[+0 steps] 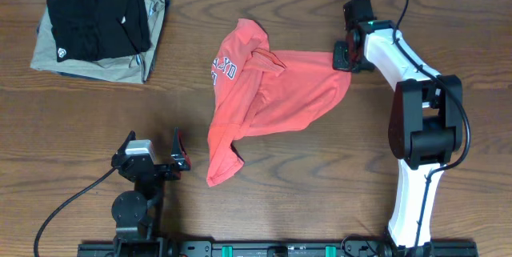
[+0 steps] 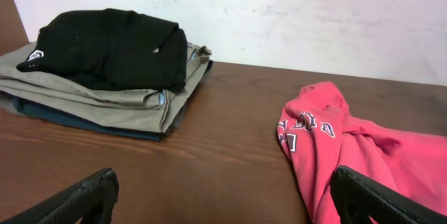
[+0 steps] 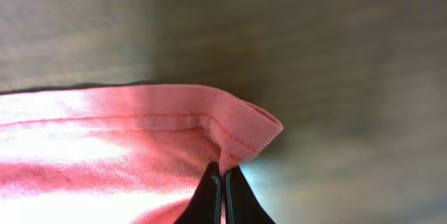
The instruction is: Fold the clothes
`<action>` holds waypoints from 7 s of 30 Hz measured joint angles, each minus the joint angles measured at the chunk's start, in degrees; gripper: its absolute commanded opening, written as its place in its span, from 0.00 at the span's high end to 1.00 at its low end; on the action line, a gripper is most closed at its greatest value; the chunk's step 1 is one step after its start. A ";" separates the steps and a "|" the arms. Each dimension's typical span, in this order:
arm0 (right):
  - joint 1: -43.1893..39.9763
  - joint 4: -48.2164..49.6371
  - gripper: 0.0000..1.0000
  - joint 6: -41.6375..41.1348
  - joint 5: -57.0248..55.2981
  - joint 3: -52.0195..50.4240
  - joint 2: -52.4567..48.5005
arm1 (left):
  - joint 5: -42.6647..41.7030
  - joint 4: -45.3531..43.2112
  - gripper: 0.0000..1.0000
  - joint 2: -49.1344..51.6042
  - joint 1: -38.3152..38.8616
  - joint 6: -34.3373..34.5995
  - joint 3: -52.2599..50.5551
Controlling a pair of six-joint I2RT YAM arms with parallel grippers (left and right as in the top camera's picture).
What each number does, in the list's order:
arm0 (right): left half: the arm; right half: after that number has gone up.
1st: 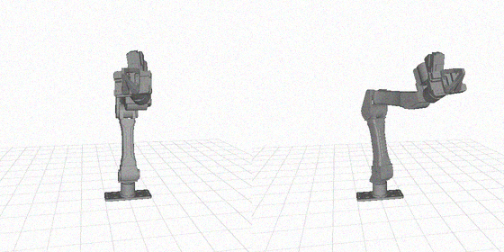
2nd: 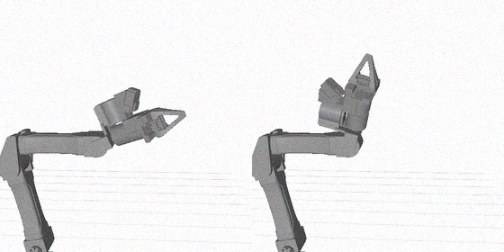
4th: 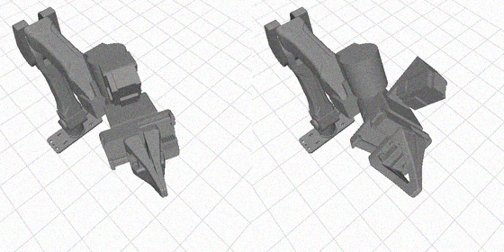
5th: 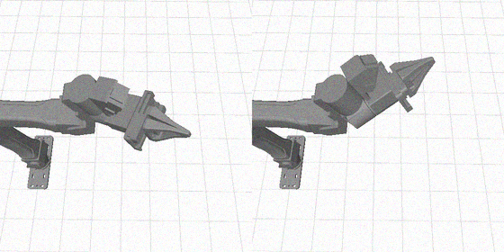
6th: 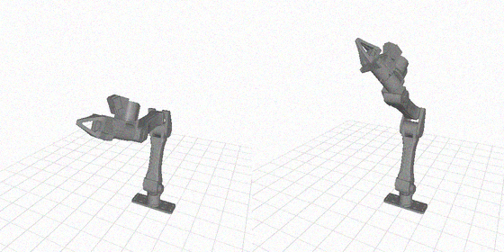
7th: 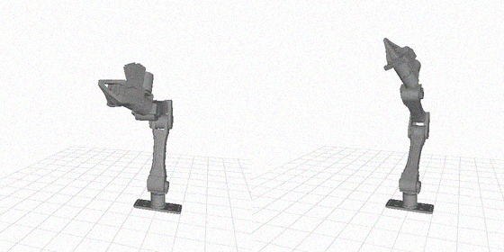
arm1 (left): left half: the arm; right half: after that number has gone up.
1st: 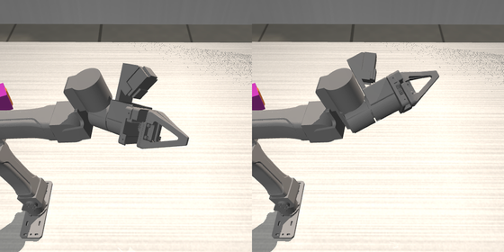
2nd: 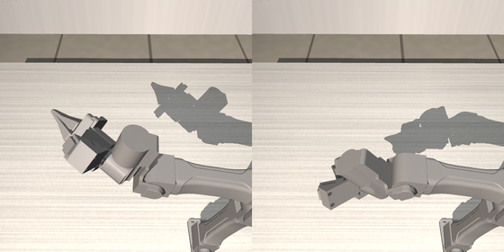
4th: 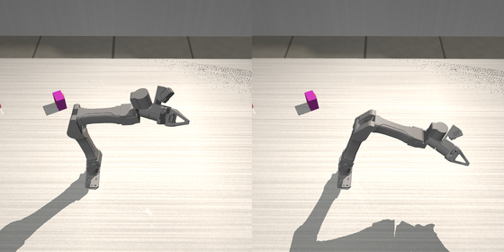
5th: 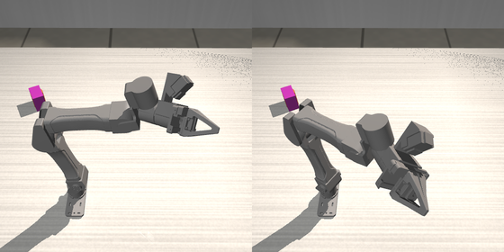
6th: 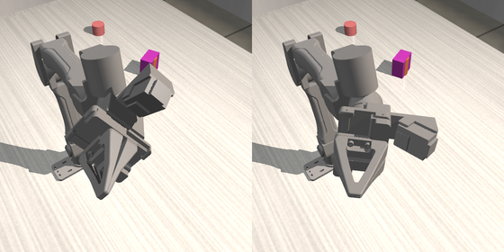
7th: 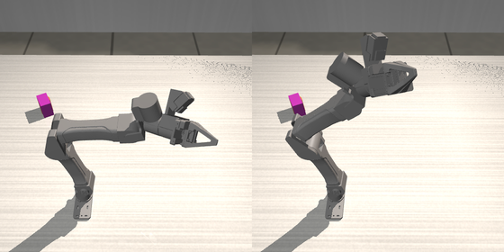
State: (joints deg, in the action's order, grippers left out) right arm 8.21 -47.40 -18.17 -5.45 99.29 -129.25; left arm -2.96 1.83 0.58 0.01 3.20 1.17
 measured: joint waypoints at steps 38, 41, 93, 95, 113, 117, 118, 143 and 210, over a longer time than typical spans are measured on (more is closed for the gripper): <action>-9.64 -24.68 0.01 -11.61 2.51 -5.90 24.46 | 0.00 0.00 0.02 0.00 0.00 0.00 0.00; -8.81 -22.27 0.01 -11.61 3.93 -10.19 24.37 | -0.02 0.00 0.02 0.00 0.00 0.00 0.02; -9.49 -2.91 0.01 -12.55 15.96 -21.14 24.24 | -4.26 24.70 0.02 79.23 42.16 2.08 48.85; -9.44 -2.89 0.01 -12.55 15.96 -21.14 24.24 | -3.91 24.63 0.02 82.09 42.16 2.08 48.85; -9.42 -2.89 0.01 -12.35 15.98 -21.14 24.24 | -3.45 21.88 0.35 90.75 42.16 1.75 48.89; -9.42 -2.91 0.01 -12.35 15.98 -21.14 24.24 | -4.59 21.92 0.47 90.75 42.16 1.62 48.89; -9.42 -2.91 0.01 -12.35 15.98 -21.14 24.24 | -4.61 21.92 0.48 90.75 42.16 1.55 48.89; -9.42 -4.46 0.01 -10.88 15.98 -21.14 24.24 | -5.46 23.30 0.94 89.15 42.16 1.44 49.07; -6.40 -6.12 0.01 -10.84 16.33 -21.14 24.24 | -15.56 34.45 0.94 92.63 32.74 -2.38 52.81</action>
State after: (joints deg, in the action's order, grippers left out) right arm 1.80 -53.52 -29.02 10.87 78.15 -105.01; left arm -18.52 36.27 93.21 32.75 0.82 53.98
